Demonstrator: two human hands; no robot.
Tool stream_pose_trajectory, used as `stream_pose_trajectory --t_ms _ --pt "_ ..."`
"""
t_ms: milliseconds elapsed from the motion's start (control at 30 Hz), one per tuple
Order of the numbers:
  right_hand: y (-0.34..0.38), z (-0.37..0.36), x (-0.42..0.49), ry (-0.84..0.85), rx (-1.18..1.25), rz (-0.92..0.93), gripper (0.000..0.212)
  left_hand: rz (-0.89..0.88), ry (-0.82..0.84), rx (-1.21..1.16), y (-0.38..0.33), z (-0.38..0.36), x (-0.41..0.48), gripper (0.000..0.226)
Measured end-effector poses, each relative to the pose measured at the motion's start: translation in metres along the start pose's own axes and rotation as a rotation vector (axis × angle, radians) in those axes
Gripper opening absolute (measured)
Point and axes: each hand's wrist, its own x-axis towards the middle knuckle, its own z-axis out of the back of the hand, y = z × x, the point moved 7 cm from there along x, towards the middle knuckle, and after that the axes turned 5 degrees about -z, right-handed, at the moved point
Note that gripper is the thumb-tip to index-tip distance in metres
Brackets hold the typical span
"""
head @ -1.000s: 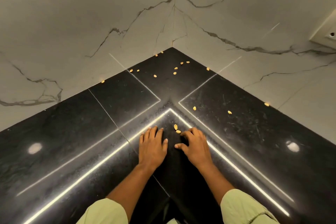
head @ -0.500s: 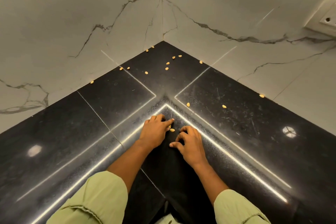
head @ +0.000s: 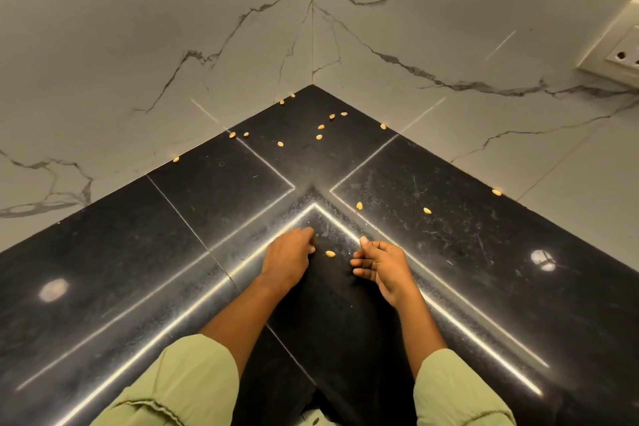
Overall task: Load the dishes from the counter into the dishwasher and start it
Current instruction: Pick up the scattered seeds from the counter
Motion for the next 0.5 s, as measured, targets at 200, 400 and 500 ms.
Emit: stream_pose_trajectory --t_ms 200,400,500 --pt "0.001 -0.002 -0.001 0.014 0.065 -0.096 0.055 0.495 -0.167 -1.253 0.037 -0.006 -0.023 0.013" --pt "0.002 -0.007 -0.002 -0.021 -0.025 -0.108 0.071 0.727 -0.081 -1.950 0.037 -0.020 -0.045 0.029" --pt "0.002 -0.009 -0.001 -0.060 -0.070 -0.086 0.054 0.701 -0.022 -2.053 0.032 -0.021 -0.046 0.049"
